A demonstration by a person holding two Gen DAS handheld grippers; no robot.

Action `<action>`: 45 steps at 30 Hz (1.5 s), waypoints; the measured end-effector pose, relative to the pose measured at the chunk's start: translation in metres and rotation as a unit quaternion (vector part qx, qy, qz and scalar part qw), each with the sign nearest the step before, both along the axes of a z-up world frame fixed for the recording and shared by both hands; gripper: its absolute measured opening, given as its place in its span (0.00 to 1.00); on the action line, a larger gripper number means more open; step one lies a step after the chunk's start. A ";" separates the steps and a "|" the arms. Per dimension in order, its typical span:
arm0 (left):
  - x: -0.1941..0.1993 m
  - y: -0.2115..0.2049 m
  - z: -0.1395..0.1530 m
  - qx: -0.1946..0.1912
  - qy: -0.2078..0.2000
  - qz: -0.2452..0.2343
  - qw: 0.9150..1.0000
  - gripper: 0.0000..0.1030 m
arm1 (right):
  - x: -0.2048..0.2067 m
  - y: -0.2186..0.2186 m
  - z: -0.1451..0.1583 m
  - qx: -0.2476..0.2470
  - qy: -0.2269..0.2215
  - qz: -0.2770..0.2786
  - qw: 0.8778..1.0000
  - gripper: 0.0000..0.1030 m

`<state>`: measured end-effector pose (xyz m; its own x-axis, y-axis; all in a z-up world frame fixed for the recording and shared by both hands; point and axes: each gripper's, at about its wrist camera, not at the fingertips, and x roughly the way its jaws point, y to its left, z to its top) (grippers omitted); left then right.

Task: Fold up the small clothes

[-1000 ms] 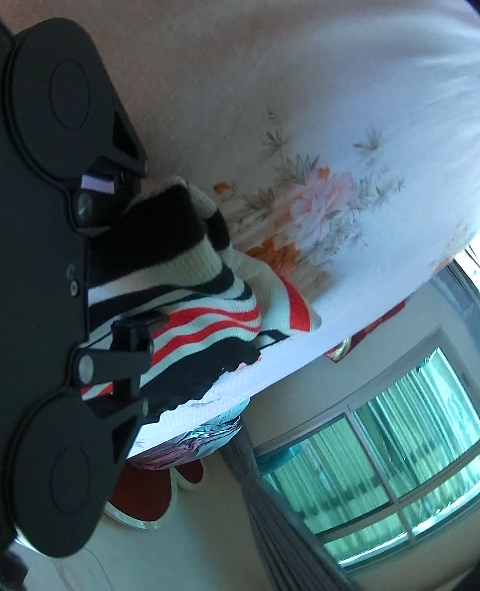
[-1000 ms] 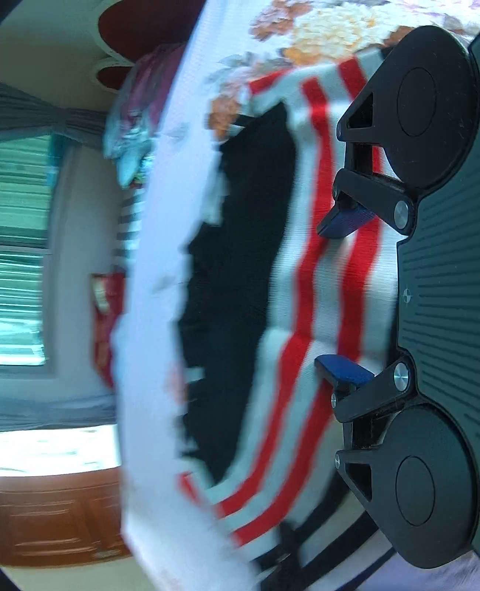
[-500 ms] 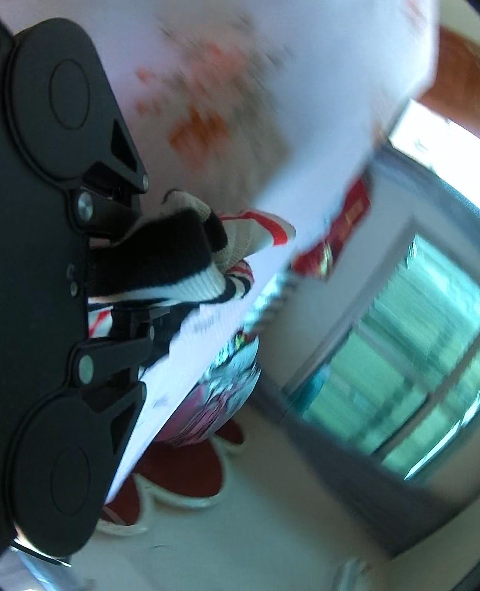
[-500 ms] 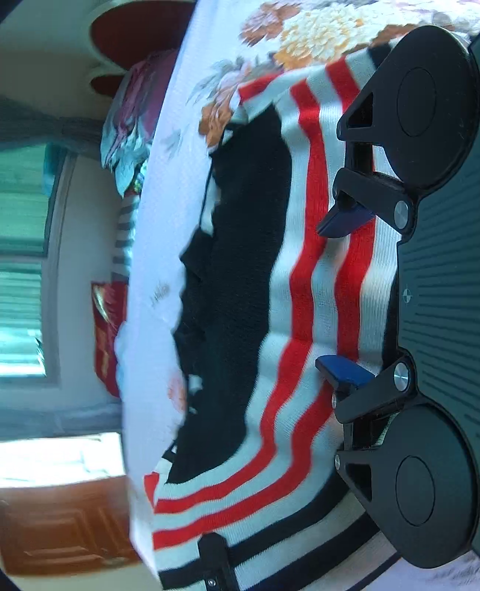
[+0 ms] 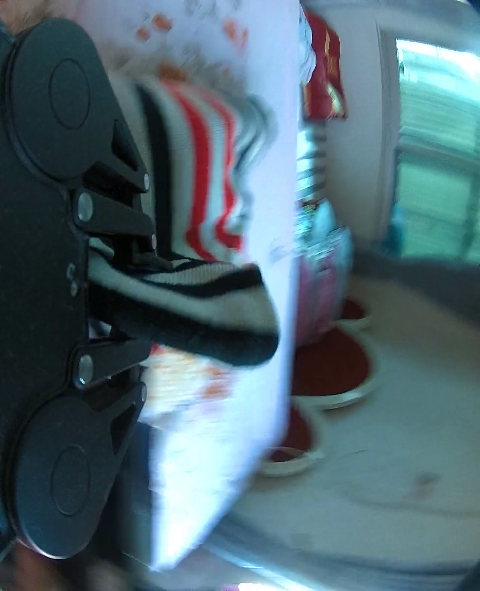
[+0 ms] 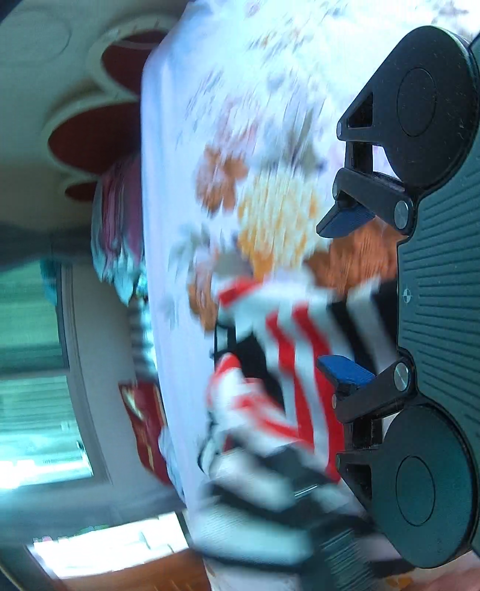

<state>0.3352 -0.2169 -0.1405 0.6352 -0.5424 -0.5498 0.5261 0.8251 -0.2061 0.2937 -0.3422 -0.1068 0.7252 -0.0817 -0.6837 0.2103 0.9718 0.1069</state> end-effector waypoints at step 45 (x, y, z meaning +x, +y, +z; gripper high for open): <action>0.037 0.082 -0.013 -0.038 0.097 0.114 0.988 0.64 | 0.024 -0.015 -0.014 0.105 0.004 0.049 0.993 0.18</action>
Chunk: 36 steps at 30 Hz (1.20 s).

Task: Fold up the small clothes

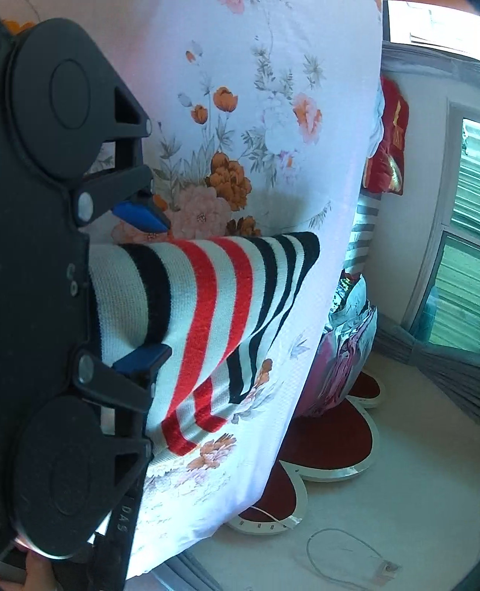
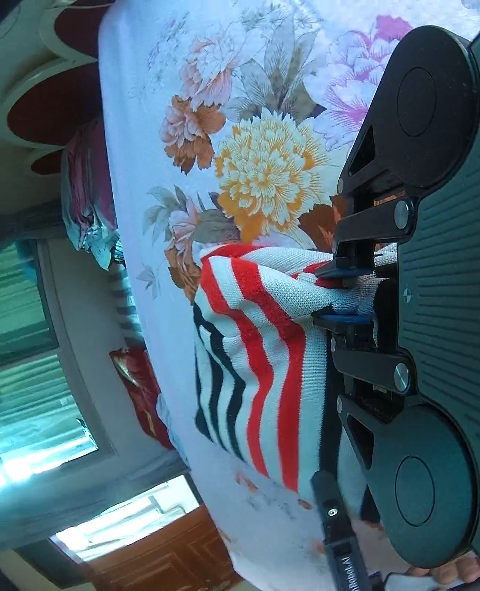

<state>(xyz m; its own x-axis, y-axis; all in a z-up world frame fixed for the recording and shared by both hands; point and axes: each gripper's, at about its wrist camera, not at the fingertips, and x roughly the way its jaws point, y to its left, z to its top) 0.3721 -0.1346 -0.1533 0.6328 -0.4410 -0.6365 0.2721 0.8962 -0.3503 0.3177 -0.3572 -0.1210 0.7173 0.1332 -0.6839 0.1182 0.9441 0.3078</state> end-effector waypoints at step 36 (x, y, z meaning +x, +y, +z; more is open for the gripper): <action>0.004 -0.012 0.008 0.025 -0.006 -0.032 0.999 0.64 | -0.046 -0.007 0.019 0.006 0.020 0.025 0.999 0.19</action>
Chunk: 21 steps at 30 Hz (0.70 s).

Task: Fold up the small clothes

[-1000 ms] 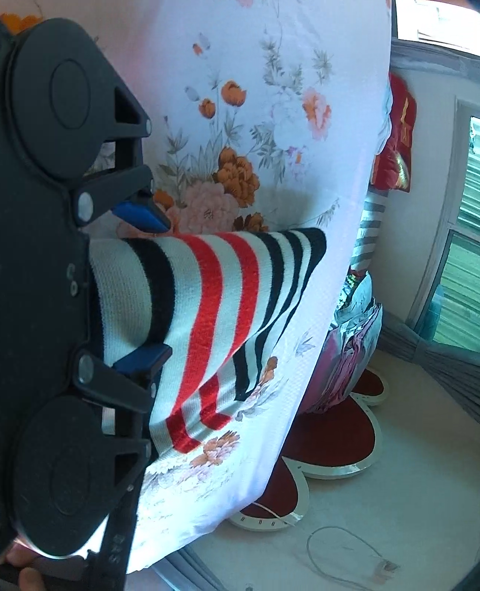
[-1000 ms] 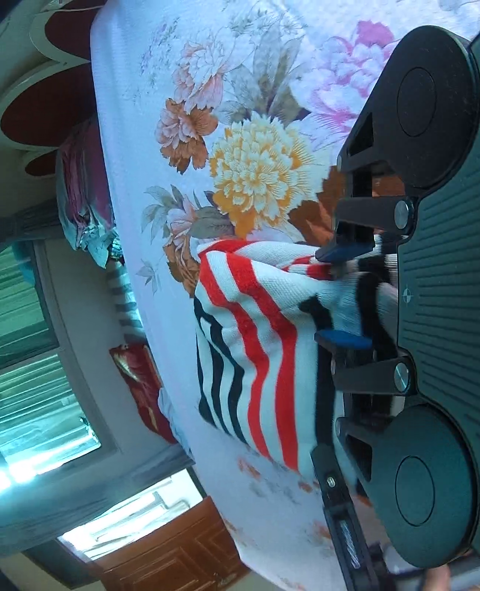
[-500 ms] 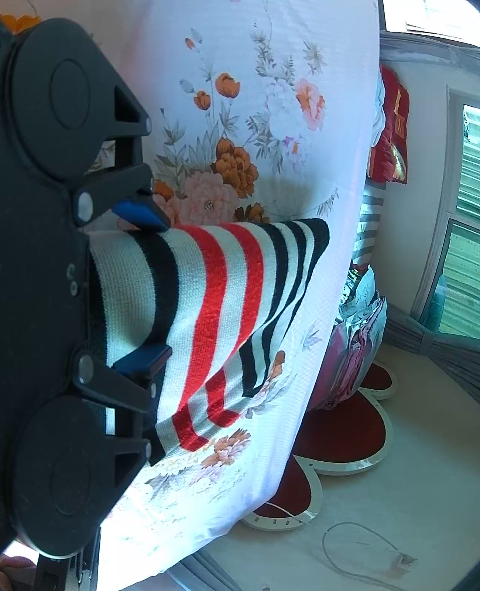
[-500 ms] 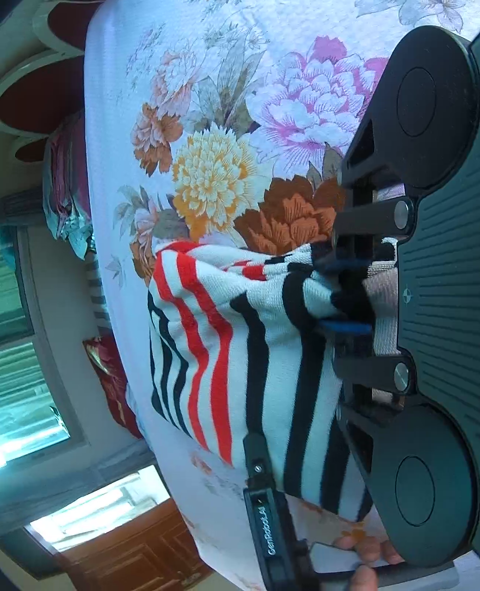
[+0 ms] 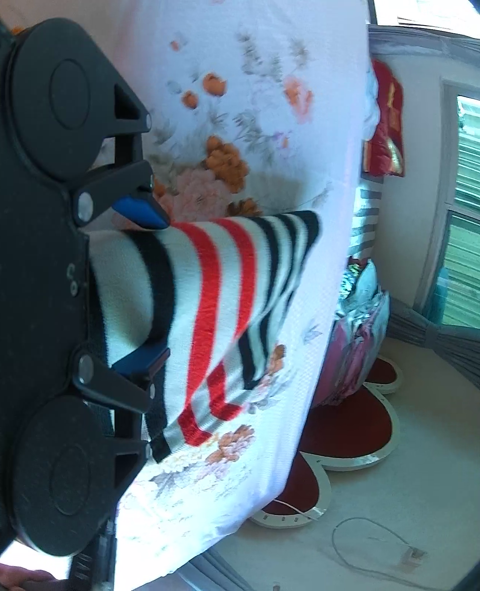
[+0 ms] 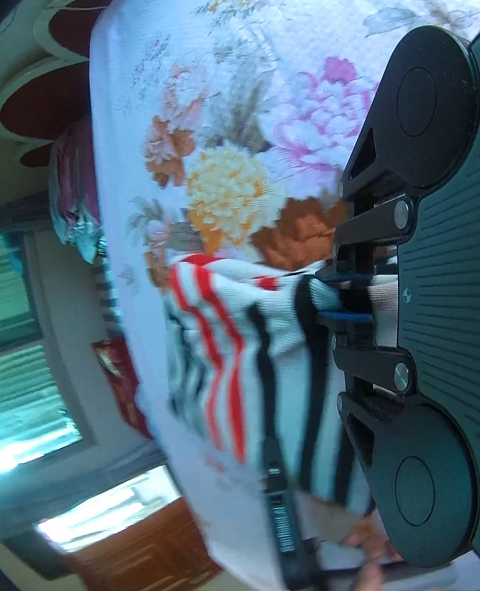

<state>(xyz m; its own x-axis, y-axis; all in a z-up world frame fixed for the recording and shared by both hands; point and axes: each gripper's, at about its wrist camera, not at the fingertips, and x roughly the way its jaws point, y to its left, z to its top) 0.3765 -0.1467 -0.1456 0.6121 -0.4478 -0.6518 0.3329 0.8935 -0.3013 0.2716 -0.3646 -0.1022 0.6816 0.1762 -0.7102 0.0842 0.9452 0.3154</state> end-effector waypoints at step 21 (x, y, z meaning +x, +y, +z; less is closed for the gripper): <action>0.076 0.004 -0.009 -0.009 0.013 0.029 0.999 0.67 | 0.154 -0.039 -0.028 0.129 0.038 -0.071 0.988 0.32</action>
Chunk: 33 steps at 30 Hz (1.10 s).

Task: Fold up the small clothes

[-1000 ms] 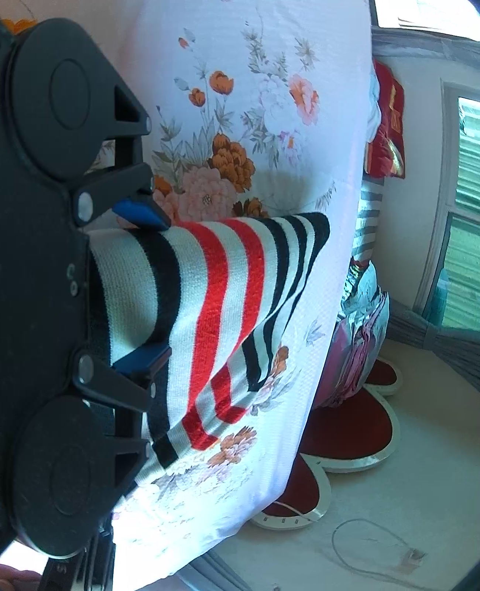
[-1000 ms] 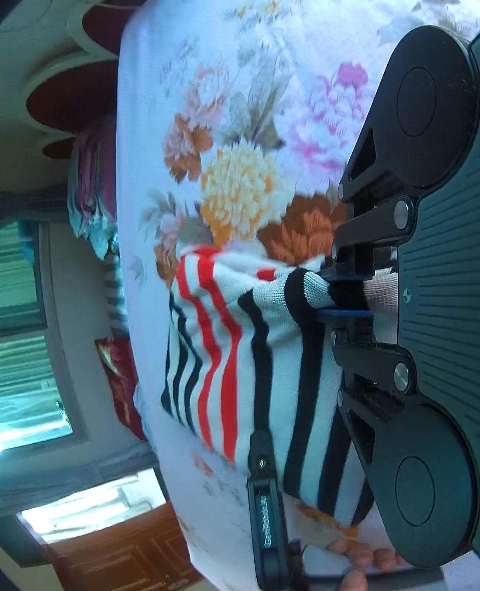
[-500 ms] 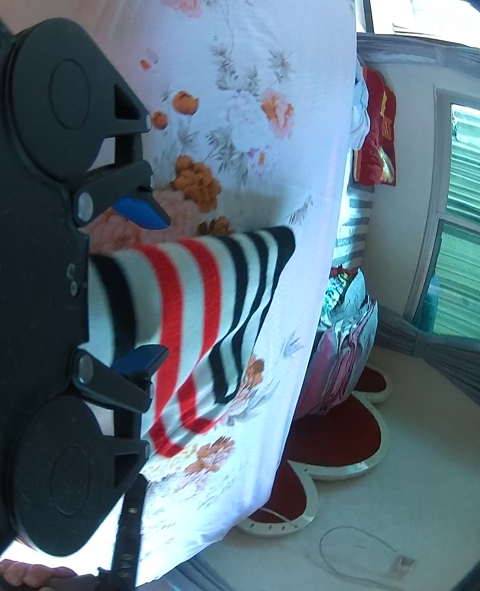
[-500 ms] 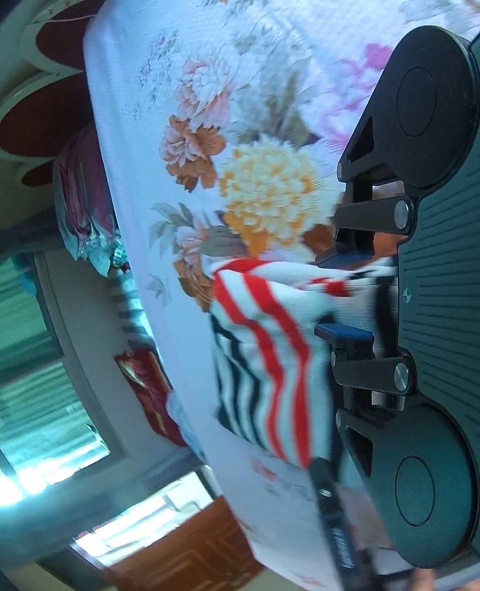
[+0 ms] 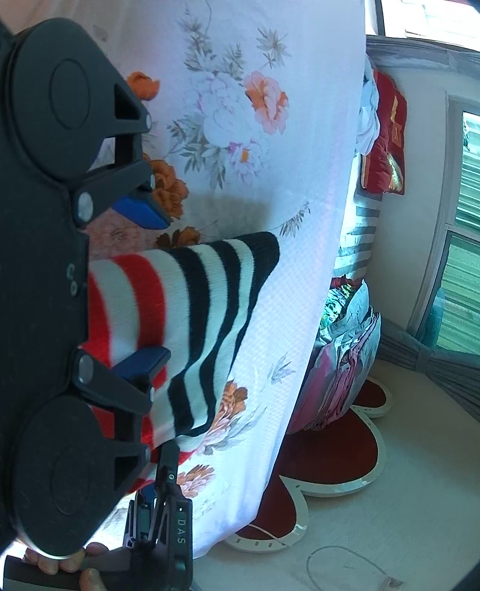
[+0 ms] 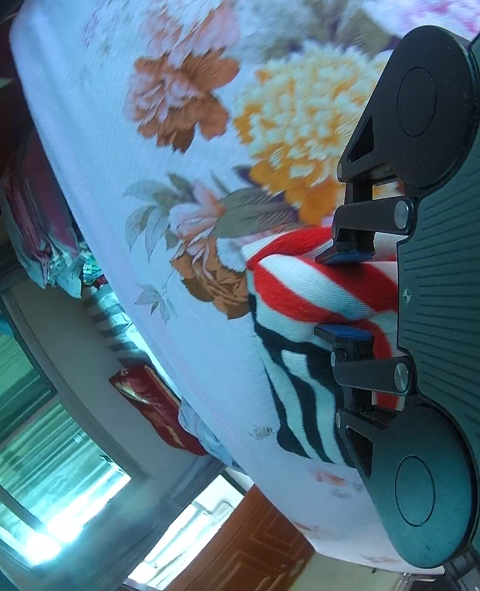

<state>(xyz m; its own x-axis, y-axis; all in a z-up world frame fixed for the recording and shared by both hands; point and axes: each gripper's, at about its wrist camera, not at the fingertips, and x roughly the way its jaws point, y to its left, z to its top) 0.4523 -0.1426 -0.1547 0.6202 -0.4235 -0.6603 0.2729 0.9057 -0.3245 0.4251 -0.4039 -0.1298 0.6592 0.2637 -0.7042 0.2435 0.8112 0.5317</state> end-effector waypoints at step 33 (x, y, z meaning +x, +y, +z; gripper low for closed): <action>0.014 -0.019 0.003 0.060 -0.029 -0.010 0.998 0.57 | -0.008 0.027 0.000 -0.183 -0.037 0.007 0.982 0.25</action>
